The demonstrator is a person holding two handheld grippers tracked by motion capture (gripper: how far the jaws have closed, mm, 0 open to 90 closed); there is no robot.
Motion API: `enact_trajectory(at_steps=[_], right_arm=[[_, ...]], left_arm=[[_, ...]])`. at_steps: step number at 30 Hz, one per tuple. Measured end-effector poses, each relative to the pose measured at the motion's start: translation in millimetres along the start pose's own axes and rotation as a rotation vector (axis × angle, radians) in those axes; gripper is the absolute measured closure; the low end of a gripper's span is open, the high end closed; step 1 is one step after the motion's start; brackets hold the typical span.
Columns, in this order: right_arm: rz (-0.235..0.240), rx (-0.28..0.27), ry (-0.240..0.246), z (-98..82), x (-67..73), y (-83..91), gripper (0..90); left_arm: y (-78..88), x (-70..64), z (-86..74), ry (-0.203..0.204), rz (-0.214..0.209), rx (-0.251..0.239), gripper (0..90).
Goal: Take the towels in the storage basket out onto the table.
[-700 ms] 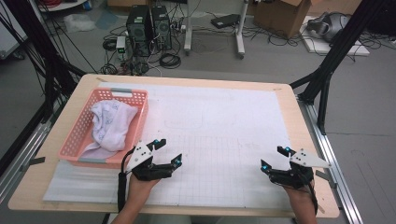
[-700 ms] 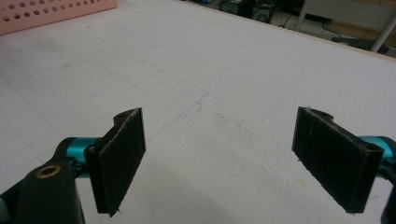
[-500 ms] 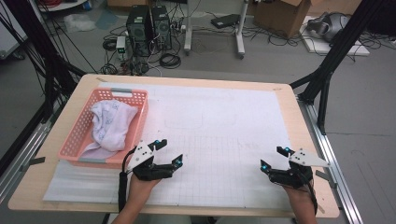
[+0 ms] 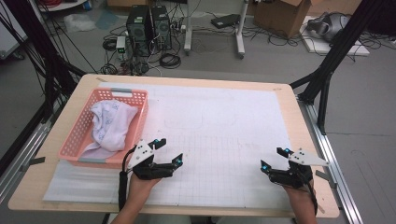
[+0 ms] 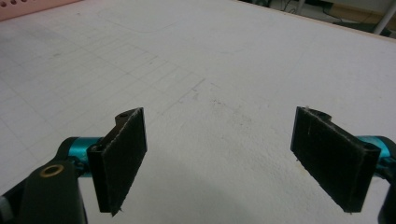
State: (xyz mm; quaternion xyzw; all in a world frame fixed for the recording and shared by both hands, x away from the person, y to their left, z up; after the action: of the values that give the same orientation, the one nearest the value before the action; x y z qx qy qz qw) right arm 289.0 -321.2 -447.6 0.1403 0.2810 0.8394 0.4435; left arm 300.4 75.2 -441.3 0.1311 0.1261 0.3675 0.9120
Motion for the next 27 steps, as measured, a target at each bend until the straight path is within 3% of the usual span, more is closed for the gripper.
enact_trajectory(at_steps=[5, 9, 14, 20, 23, 27], right_arm=[[0.003, -0.006, 0.012, 1.9, 0.9, -0.9, 17.5], [0.001, -0.007, 0.016, 1.6, 1.9, -0.4, 17.5], [0.009, -0.005, 0.013, 2.4, 4.0, 0.8, 17.5], [0.005, -0.016, 0.014, 5.6, 5.9, 4.2, 17.5], [0.001, -0.017, 0.029, 5.6, 6.3, 4.4, 17.5], [0.005, -0.015, 0.026, 5.1, 7.3, 5.3, 17.5]], left_arm=[[3.7, -0.9, 4.5, 0.013, -0.019, -0.013, 15.9], [11.8, -0.1, 14.1, 0.008, -0.015, -0.036, 16.1], [18.4, 2.0, 18.7, 0.031, -0.018, -0.052, 16.9], [27.4, 2.0, 23.6, 0.009, -0.016, -0.051, 17.0], [31.3, 3.7, 29.9, 0.002, -0.049, -0.042, 16.8], [39.6, 9.2, 38.4, -0.015, -0.018, -0.060, 16.8]])
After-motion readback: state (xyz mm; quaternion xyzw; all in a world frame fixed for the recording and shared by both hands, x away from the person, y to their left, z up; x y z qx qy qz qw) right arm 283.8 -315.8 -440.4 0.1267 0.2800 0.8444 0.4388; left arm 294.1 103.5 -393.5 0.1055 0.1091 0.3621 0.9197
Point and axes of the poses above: each handheld gripper's, and its own axes: y roughly backward along the jaws, z roughly out of its top, x roughly to its left, the point moved 5 cm from there along -y, roughly forward along the jaws, and after that the axes turned 10 degrees about x, right-handed, at the moved point
